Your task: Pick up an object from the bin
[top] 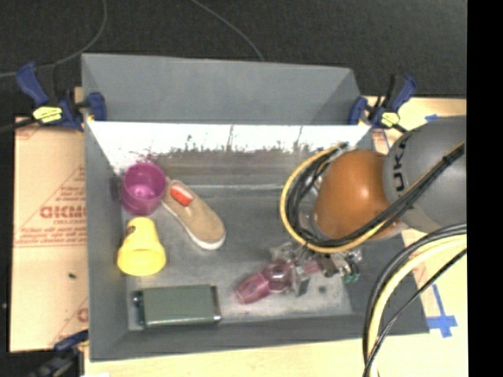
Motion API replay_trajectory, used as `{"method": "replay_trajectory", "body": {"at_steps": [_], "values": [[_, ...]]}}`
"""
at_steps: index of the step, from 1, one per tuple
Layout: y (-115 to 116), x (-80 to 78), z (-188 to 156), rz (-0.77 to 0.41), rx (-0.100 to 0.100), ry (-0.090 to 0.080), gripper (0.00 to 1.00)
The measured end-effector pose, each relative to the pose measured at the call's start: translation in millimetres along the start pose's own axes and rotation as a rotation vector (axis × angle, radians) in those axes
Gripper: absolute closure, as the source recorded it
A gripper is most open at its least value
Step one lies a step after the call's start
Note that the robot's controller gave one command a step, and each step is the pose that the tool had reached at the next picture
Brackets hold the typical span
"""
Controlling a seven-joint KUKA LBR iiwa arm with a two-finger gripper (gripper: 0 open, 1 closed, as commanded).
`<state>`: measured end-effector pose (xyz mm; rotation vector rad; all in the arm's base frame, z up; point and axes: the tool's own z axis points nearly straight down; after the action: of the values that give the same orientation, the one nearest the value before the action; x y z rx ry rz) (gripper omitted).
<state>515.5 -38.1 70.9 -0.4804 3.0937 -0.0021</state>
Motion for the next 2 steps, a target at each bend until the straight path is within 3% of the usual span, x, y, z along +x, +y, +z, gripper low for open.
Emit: {"method": "replay_trajectory", "body": {"at_steps": [1,2], "values": [[1,-0.4,0,-0.001,-0.001,0.000,1.00],[-12,2.2,-78,-0.288,0.000,0.001,1.00]]}}
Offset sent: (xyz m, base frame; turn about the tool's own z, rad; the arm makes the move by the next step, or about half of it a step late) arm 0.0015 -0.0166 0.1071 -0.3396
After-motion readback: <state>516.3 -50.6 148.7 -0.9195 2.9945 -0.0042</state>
